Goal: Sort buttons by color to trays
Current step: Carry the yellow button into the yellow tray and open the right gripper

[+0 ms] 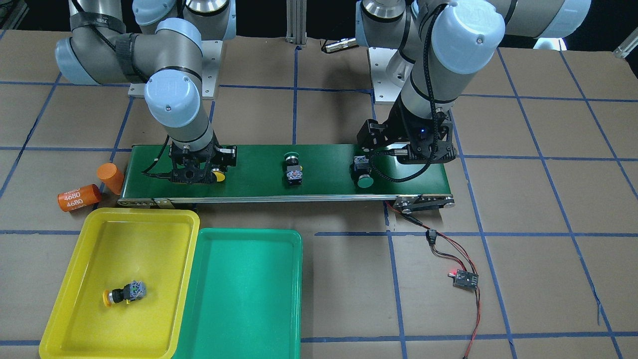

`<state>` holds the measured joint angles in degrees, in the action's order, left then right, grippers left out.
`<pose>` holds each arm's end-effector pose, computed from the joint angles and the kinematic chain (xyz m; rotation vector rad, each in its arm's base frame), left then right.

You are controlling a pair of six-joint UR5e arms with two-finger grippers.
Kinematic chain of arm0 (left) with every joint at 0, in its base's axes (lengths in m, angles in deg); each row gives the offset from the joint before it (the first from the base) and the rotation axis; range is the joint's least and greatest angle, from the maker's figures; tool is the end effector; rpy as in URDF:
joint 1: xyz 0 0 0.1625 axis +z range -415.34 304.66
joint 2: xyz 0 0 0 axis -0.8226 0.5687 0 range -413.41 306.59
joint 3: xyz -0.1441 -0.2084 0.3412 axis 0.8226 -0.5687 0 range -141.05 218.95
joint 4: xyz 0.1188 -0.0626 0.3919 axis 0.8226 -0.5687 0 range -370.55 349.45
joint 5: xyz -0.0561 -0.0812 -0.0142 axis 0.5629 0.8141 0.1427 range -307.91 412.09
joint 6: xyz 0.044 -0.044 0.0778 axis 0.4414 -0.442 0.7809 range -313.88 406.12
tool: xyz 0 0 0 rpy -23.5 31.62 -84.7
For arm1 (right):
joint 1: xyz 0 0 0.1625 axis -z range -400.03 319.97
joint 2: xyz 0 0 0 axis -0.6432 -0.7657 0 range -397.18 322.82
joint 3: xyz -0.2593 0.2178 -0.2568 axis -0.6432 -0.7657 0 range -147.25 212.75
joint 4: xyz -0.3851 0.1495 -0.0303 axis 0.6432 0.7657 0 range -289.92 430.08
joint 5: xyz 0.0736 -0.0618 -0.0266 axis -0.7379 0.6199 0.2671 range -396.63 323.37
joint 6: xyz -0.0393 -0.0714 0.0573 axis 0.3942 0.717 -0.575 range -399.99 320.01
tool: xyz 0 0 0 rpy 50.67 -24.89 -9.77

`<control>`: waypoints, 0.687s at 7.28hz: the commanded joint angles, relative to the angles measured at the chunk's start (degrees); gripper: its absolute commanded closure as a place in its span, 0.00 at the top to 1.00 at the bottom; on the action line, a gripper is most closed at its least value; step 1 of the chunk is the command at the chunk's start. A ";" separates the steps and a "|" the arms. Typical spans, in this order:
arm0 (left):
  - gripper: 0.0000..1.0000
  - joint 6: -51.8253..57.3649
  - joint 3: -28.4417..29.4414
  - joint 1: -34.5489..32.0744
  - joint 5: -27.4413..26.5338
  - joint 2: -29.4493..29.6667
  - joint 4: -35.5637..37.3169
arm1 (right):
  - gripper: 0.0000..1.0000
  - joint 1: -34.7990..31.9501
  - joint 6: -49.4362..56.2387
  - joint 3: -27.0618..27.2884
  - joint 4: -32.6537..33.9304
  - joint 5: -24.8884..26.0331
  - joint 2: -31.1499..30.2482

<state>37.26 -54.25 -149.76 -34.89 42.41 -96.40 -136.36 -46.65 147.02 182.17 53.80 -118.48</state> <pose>-0.1783 -0.5091 0.4163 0.1236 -3.0935 -0.1400 0.1837 -0.4549 0.2525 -0.0078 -3.0990 -0.2917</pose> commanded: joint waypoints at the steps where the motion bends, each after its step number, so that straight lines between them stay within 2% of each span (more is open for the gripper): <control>1: 1.00 0.25 3.54 -0.33 -0.92 1.13 -0.38 | 0.00 0.61 -0.11 -0.36 0.15 0.27 -0.87; 2: 1.00 0.16 3.55 -0.33 -0.92 1.04 -0.29 | 0.00 1.92 -0.11 -1.06 0.41 0.36 -1.74; 5: 1.00 -0.45 3.72 -0.42 -0.92 1.04 -0.20 | 0.00 7.73 0.24 -8.51 1.54 0.01 -0.80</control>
<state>37.00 -50.58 -150.11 -35.78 43.44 -96.63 -130.23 -46.52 141.53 182.70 53.62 -119.96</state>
